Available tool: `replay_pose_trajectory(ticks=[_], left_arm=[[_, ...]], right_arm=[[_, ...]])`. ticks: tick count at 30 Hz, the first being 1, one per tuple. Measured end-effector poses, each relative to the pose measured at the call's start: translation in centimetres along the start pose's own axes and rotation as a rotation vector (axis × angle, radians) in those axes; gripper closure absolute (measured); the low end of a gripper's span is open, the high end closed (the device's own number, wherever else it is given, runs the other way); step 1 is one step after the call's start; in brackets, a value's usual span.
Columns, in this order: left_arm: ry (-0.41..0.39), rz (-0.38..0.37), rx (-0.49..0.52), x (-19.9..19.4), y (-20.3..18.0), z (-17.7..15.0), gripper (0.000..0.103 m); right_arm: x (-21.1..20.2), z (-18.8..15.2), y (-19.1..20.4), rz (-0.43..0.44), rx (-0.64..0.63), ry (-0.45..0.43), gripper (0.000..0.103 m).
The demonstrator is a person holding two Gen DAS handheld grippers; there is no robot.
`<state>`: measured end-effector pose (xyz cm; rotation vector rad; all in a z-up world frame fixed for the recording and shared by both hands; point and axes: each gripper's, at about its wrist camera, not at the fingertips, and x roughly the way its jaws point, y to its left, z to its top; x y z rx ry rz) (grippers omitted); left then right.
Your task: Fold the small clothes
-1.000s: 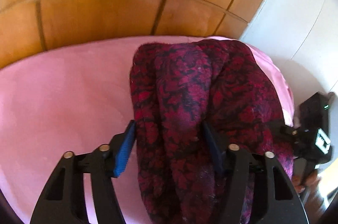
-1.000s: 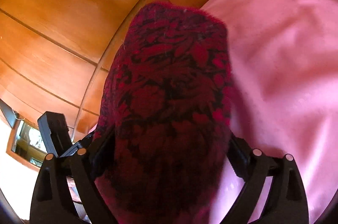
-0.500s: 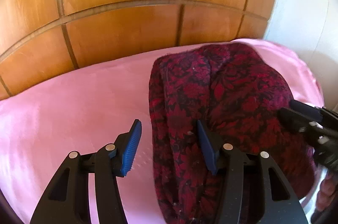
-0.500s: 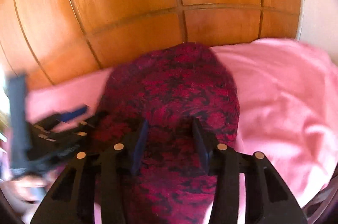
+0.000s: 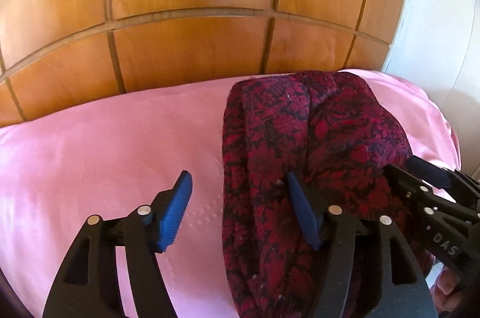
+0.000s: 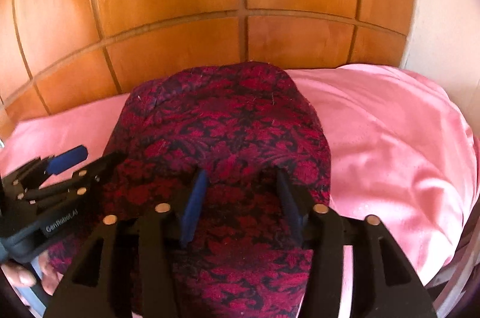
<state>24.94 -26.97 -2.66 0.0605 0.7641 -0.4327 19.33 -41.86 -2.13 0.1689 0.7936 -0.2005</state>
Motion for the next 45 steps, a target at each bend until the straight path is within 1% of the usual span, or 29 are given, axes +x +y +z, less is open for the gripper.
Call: replay_pose_trajectory(ticks=[1, 2, 4, 8, 10, 12, 14, 15, 17, 19, 20, 23, 26, 29, 31, 32, 33, 34, 39, 41, 43, 45], left_arm=[[0.003, -0.001, -0.006, -0.2, 0.1, -0.1, 0.038], [0.0, -0.001, -0.01, -0.5, 0.1, -0.2, 0.038], [-0.012, 0.0, -0.009, -1.2, 0.0, -0.4, 0.038], [-0.038, 0.006, -0.022, -2.4, 0.1, -0.8, 0.038], [-0.038, 0.015, -0.023, -2.6, 0.2, -1.1, 0.038], [-0.025, 0.029, -0.021, -2.2, 0.3, -1.3, 0.036], [-0.011, 0.03, -0.034, -1.8, 0.5, -1.5, 0.036], [-0.01, 0.032, -0.037, -1.8, 0.6, -1.6, 0.036], [-0.019, 0.031, -0.043, -2.4, 0.7, -1.6, 0.036], [-0.038, 0.035, -0.052, -3.4, 0.9, -1.7, 0.03], [-0.049, 0.036, -0.059, -4.0, 1.1, -1.8, 0.026], [-0.088, 0.051, -0.067, -6.0, 1.4, -2.0, 0.026], [-0.116, 0.064, -0.08, -7.7, 1.8, -2.3, 0.024], [-0.146, 0.09, -0.078, -9.3, 1.9, -2.9, 0.018], [-0.154, 0.098, -0.074, -10.1, 2.0, -3.4, 0.018], [-0.157, 0.103, -0.072, -10.5, 2.0, -3.7, 0.017], [-0.157, 0.108, -0.07, -10.7, 2.0, -3.9, 0.014], [-0.157, 0.113, -0.066, -11.0, 2.0, -4.3, 0.013], [-0.145, 0.124, -0.07, -11.7, 2.2, -5.8, 0.011], [-0.14, 0.137, -0.072, -11.9, 2.5, -6.2, 0.008], [-0.131, 0.145, -0.075, -11.9, 2.7, -6.6, 0.008], [-0.121, 0.153, -0.082, -11.8, 2.9, -7.0, 0.007]], right_arm=[[-0.5, -0.2, -0.2, 0.007, 0.009, 0.002, 0.041], [-1.0, -0.5, -0.3, 0.012, 0.015, 0.001, 0.037], [-2.0, -1.0, -0.3, 0.014, 0.019, -0.004, 0.036], [-4.4, -2.4, -0.8, 0.016, 0.037, -0.016, 0.036], [-5.1, -3.0, -0.8, 0.01, 0.033, -0.018, 0.036], [-5.0, -3.8, -0.5, 0.017, 0.023, 0.001, 0.036], [-4.0, -4.6, 0.2, -0.002, -0.002, 0.047, 0.036], [-3.8, -4.9, 0.3, -0.005, -0.001, 0.053, 0.036], [-4.1, -5.0, 0.6, -0.006, 0.01, 0.043, 0.035], [-4.8, -4.9, 0.7, -0.006, 0.024, 0.025, 0.035], [-5.3, -4.8, 0.8, -0.014, 0.035, 0.013, 0.029], [-6.7, -4.6, 1.3, -0.054, 0.058, -0.04, 0.017], [-7.6, -4.8, 1.9, -0.082, 0.079, -0.065, 0.01], [-8.1, -5.3, 2.4, -0.108, 0.099, -0.069, 0.007], [-8.5, -5.7, 3.0, -0.131, 0.095, -0.081, 0.004], [-8.7, -5.9, 3.2, -0.142, 0.093, -0.087, 0.003], [-9.0, -6.1, 3.5, -0.154, 0.092, -0.093, 0.003], [-9.1, -6.2, 3.7, -0.159, 0.091, -0.095, 0.003], [-9.5, -6.7, 4.9, -0.201, 0.069, -0.098, 0.003], [-9.7, -6.8, 5.0, -0.218, 0.075, -0.099, 0.003], [-9.8, -6.8, 5.1, -0.242, 0.08, -0.109, 0.003], [-9.8, -6.8, 5.1, -0.246, 0.083, -0.105, 0.003]])
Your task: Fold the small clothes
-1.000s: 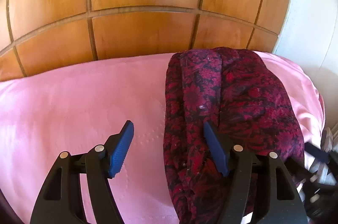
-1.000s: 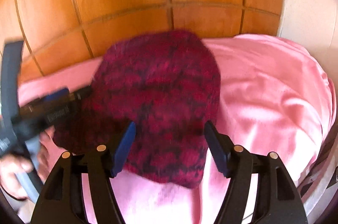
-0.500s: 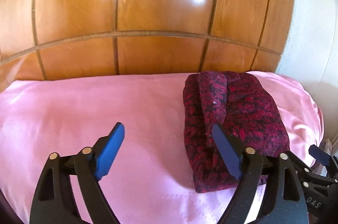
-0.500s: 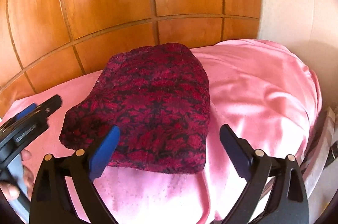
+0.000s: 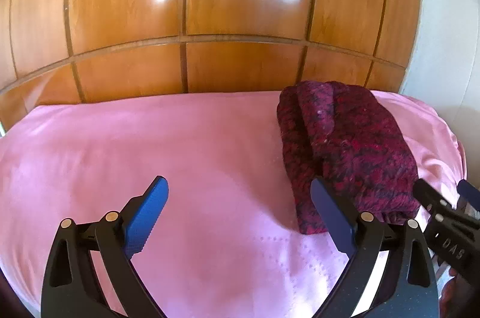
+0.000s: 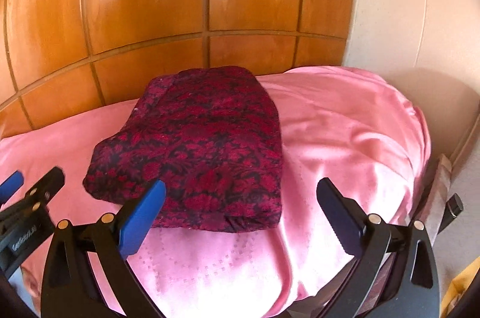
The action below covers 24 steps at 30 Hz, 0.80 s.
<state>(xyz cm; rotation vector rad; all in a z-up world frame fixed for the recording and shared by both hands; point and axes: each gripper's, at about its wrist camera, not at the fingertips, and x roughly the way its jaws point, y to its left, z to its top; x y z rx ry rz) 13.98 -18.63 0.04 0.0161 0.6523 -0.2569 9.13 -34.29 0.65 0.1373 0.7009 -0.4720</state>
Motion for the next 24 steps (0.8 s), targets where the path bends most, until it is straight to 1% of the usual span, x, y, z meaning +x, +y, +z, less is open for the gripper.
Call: replay_pose_trajectory(ticks=[3, 12, 18, 24], left_arm=[[0.006, 0.008, -0.007, -0.1, 0.0, -0.4, 0.005], [0.028, 0.02, 0.011, 0.1, -0.6, -0.8, 0.004], [0.02, 0.023, 0.027, 0.0, -1.0, -0.7, 0.004], [0.016, 0.024, 0.031, -0.1, -1.1, -0.8, 0.004]], right_arm=[[0.0, -0.2, -0.1, -0.004, 0.011, 0.004, 0.003], [0.2, -0.6, 0.0, -0.011, 0.006, 0.005, 0.003], [0.7, -0.6, -0.2, 0.001, 0.014, 0.013, 0.003], [0.4, -0.7, -0.2, 0.005, 0.017, -0.006, 0.003]])
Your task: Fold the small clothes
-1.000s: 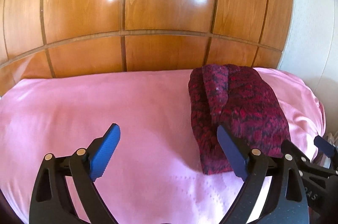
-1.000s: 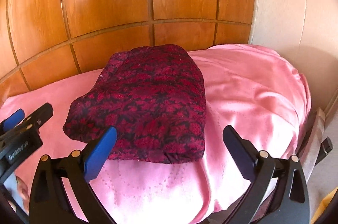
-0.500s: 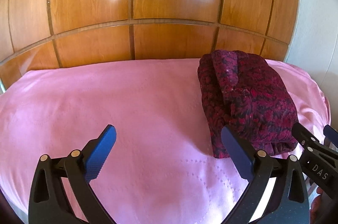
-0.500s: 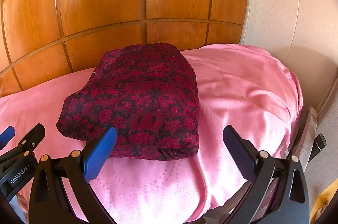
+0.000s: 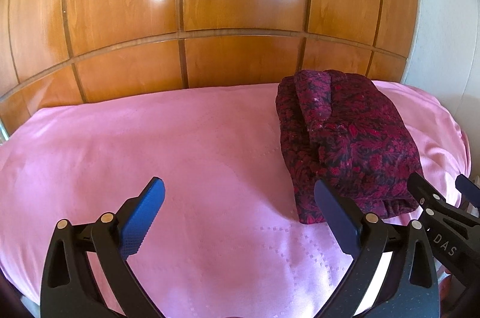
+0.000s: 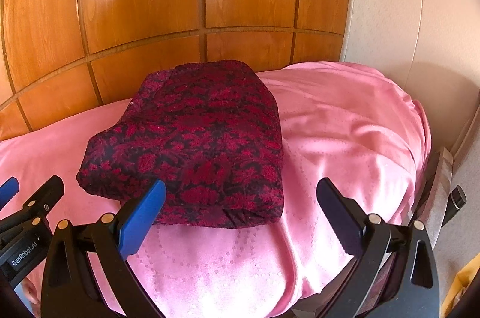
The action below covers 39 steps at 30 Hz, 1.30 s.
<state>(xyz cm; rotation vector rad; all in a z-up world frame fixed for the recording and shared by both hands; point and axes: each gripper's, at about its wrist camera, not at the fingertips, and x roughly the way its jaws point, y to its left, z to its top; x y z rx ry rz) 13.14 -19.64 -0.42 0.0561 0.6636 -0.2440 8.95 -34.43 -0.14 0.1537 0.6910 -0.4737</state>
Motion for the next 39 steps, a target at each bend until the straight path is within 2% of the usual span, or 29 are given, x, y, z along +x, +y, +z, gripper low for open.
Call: replay_pose_trajectory(ticks=[5, 39], left_arm=[[-0.003, 0.016, 0.004, -0.1, 0.0, 0.0, 0.004], [-0.032, -0.016, -0.008, -1.3, 0.0, 0.4, 0.004]], right_arm=[[0.1, 0.1, -0.1, 0.002, 0.0, -0.004, 0.003], [0.4, 0.0, 0.1, 0.014, 0.006, -0.002, 0.003]])
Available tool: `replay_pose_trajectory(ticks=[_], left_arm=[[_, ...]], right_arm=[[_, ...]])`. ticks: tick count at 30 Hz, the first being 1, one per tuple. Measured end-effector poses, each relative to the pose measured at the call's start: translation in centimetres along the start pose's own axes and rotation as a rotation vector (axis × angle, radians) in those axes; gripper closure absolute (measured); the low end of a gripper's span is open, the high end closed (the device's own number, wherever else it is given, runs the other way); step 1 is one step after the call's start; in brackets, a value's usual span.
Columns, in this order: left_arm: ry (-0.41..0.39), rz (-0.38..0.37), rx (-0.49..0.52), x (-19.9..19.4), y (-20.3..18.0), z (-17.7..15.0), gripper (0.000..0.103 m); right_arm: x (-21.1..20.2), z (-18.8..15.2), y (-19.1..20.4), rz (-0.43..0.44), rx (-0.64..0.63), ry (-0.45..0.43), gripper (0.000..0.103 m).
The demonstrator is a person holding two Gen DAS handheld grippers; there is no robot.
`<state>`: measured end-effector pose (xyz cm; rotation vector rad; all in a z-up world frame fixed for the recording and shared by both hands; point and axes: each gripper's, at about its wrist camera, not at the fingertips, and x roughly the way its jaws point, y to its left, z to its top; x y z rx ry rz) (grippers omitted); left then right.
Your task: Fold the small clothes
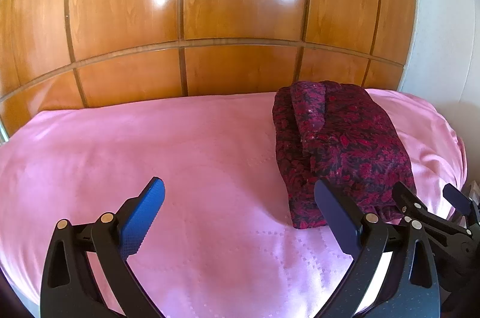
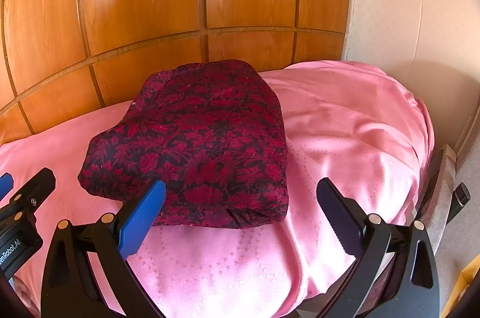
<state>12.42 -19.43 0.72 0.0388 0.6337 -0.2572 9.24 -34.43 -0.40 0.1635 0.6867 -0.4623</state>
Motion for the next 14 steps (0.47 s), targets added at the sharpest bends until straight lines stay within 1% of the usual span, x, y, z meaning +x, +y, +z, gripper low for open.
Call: replay_pose_trajectory(ticks=[1, 4, 9, 14], left_arm=[[0.001, -0.005, -0.002, 0.0, 0.0, 0.0, 0.004], [0.001, 0.014, 0.01, 0.2, -0.1, -0.1, 0.004], [0.029, 0.018, -0.007, 0.8, 0.2, -0.2, 0.004], [0.049, 0.022, -0.018, 1.3, 0.6, -0.7, 0.004]], right_arm=[[0.0, -0.1, 0.0, -0.002, 0.0, -0.001, 0.003], [0.1, -0.2, 0.0, 0.001, 0.0, 0.005, 0.003], [-0.1, -0.2, 0.0, 0.004, 0.005, 0.004, 0.003], [-0.1, 0.8, -1.3, 0.022, 0.03, -0.015, 0.003]])
